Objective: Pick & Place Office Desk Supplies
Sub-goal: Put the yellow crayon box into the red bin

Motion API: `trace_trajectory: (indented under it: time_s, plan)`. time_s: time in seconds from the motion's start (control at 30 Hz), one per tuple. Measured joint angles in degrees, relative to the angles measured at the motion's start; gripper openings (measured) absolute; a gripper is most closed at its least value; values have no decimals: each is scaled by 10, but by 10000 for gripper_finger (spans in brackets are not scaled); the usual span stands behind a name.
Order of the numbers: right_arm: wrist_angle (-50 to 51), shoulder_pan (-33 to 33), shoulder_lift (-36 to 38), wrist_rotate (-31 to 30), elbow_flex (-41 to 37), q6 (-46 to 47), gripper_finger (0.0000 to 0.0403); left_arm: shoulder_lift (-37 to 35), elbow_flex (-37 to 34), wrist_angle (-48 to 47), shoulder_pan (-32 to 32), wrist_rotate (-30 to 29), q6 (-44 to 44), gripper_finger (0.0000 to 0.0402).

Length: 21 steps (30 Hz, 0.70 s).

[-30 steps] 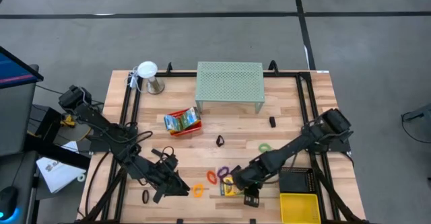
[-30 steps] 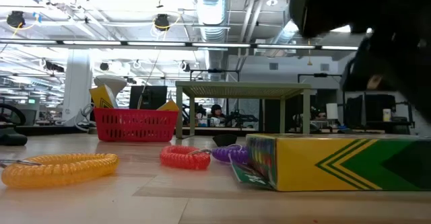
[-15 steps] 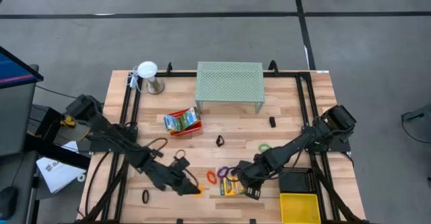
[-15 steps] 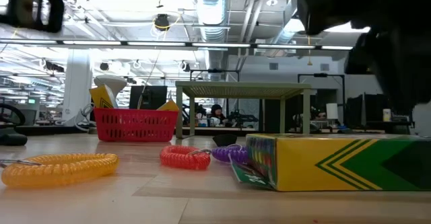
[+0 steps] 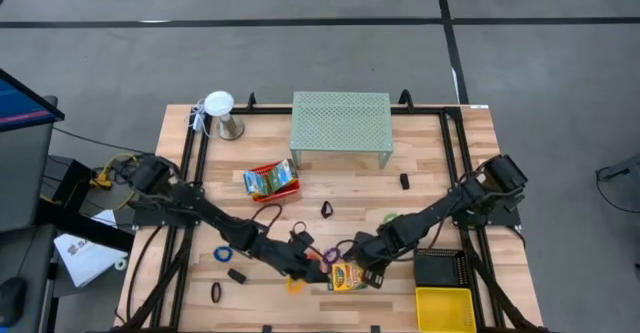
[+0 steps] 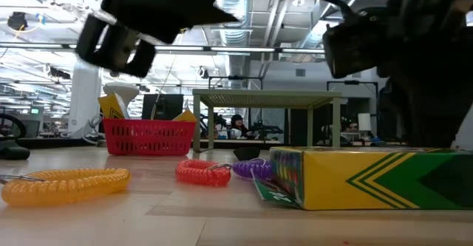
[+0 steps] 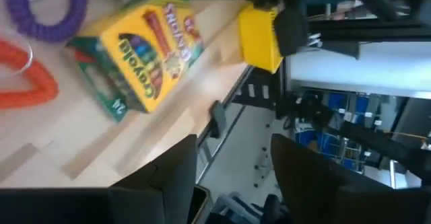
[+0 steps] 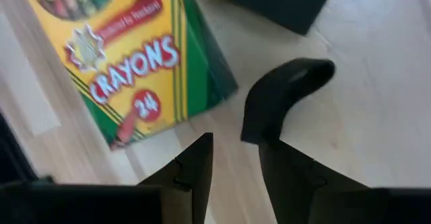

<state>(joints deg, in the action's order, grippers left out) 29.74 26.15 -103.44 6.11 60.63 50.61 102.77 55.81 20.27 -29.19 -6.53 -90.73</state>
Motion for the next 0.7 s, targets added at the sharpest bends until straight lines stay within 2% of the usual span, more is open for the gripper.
trace_trajectory:
  time_s: [0.37,0.7]
  plan:
    - [-52,-29,0,-2,-1,-5,118,8,0,-111,-10,2,-50,178]
    - [-66,16,-11,-1,-2,32,118,14,-1,-120,-28,-22,-86,166]
